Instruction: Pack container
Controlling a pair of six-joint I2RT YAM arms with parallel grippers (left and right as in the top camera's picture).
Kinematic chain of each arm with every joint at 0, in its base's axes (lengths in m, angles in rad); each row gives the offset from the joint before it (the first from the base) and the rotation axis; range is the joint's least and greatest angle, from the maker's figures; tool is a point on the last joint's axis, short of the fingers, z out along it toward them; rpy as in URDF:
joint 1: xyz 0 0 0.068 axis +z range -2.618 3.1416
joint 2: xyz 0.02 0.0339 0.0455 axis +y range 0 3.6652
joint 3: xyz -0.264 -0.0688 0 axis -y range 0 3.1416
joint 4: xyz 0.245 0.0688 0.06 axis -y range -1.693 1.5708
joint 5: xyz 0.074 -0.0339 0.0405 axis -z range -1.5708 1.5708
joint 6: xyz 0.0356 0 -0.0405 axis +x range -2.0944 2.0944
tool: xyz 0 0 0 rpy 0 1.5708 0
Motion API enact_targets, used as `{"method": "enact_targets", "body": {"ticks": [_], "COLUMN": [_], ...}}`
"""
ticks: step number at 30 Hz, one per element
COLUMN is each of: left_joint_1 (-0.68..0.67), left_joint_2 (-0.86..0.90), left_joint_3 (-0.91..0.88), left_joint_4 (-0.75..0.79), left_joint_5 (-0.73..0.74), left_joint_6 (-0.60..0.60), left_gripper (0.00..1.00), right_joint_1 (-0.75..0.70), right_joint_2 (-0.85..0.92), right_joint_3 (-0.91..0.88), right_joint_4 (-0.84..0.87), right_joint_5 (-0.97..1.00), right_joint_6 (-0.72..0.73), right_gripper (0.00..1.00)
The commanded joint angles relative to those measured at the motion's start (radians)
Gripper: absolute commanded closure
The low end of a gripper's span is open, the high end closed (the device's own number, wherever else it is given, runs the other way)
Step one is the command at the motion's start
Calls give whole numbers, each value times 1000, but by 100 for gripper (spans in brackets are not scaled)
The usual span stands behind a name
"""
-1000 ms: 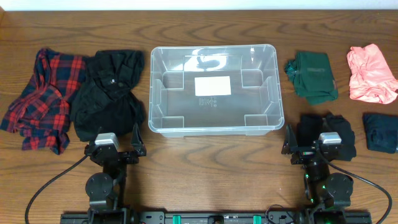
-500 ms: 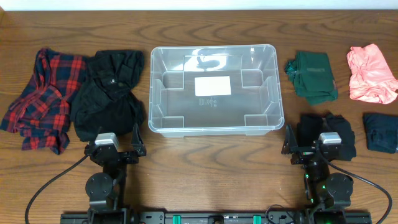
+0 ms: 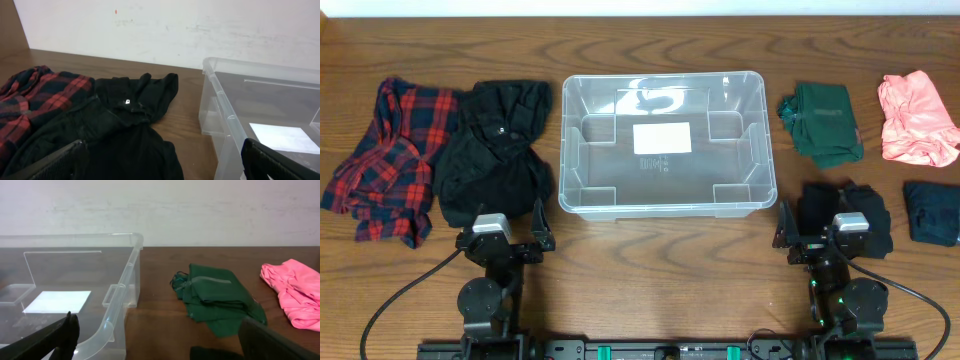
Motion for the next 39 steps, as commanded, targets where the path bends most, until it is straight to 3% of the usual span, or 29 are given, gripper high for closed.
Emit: {"method": "enact_targets", "body": {"ticks": [1, 34, 39], "left_joint_1": [4, 4, 4], "left_joint_2": [-5, -5, -5], "left_joint_3": [-16, -16, -16], "left_joint_4": [-37, -37, -37], "left_joint_5": [3, 3, 3], "left_joint_6": [-12, -12, -12], "left_gripper": [2, 2, 2], "right_joint_1": [-7, -7, -7], "right_joint_2": [-11, -11, -10], "right_joint_3": [-3, -3, 23], "right_joint_4": [-3, 51, 56], "right_joint_5": [3, 49, 44], "right_joint_6": [-16, -45, 127], "right_gripper": [1, 1, 1]}}
